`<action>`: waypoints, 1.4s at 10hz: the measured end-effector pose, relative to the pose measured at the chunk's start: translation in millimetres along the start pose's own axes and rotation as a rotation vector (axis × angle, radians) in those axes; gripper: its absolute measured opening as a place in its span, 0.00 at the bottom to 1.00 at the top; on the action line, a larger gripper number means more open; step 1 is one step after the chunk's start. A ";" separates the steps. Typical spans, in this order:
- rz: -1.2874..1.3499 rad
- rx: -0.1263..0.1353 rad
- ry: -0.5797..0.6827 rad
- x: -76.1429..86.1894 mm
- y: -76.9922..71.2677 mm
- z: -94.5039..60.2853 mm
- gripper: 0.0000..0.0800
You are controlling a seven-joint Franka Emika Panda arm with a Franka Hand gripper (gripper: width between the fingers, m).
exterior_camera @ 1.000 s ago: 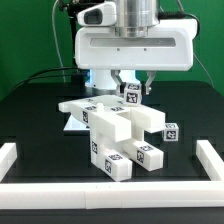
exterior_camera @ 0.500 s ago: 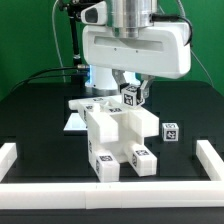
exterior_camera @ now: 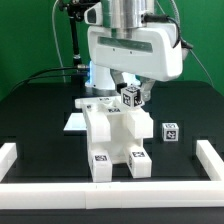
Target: Assemble chair
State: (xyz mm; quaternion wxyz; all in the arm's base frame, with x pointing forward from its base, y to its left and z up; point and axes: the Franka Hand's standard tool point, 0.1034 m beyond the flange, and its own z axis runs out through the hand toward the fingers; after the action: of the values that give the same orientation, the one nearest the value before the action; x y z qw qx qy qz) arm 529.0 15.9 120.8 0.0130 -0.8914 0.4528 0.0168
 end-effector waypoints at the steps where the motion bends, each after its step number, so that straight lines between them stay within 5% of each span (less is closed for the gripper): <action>1: -0.049 -0.001 0.001 -0.9 0.0 -0.3 0.71; 2: -0.157 0.003 0.001 -6.0 -0.3 -2.2 0.79; 6: -0.564 0.037 0.022 -21.1 2.2 -17.2 0.81; 14: -1.323 0.008 0.063 -1.9 0.4 -5.5 0.81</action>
Offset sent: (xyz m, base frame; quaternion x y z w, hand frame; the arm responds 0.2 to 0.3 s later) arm -0.0055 0.0032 0.0172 0.0209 -0.0037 -0.3789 0.9252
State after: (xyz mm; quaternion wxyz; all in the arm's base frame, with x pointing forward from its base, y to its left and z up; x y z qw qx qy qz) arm 527.7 17.0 126.3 0.0107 -0.9815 -0.1900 -0.0226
